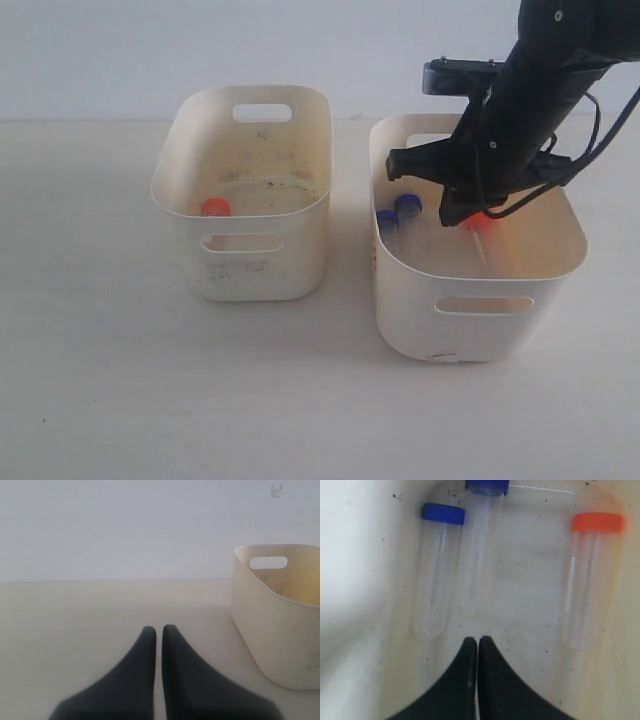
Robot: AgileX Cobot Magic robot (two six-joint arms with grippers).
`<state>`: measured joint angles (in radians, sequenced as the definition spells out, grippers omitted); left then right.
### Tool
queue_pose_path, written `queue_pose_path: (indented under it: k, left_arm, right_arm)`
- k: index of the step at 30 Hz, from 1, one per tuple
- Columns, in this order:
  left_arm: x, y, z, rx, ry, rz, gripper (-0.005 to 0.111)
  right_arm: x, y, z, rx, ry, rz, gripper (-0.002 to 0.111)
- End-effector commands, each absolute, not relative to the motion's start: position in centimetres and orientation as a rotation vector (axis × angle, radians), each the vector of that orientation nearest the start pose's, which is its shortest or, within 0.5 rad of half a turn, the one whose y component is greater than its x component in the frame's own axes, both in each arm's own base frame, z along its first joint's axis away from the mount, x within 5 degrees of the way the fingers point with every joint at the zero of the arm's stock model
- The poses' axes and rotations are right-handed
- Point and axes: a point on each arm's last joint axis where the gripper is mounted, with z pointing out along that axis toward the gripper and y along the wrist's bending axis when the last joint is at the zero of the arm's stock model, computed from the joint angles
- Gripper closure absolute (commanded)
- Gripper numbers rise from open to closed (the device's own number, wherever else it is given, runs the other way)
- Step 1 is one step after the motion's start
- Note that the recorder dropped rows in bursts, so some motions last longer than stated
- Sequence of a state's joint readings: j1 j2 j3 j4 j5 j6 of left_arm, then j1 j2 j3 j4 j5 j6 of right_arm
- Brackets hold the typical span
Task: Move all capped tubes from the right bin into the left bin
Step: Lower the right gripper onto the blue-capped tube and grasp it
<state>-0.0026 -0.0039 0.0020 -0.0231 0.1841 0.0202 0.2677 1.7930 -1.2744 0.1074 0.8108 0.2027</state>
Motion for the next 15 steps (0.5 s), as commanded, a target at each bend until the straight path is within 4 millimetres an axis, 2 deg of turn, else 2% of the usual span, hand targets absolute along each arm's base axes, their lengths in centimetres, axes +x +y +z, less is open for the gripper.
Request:
queue_pose_path:
  k: [1,3,6,8,15]
  left_arm:
    - [5.6,-0.1,19.7,0.003,1.658,-0.019,0.103]
    - [5.6,-0.1,19.7,0.003,1.658,-0.019,0.103]
    - [5.6,-0.1,19.7,0.003,1.658,-0.019,0.103]
    - [5.6,-0.1,19.7,0.003,1.658,-0.019,0.103]
    - [5.6,-0.1,19.7,0.003,1.658,-0.019,0.103]
  right_arm:
    - [35.7,10.2,21.6,0.022,2.813,0.24,0.107]
    - [35.9,10.3,20.9,0.025,2.825,0.237,0.099]
    - [36.2,10.3,20.5,0.031,2.814,0.243,0.078]
    - [36.4,10.4,20.2,0.033,2.803,0.245,0.068]
    - [36.8,10.4,20.0,0.03,2.773,0.243,0.062]
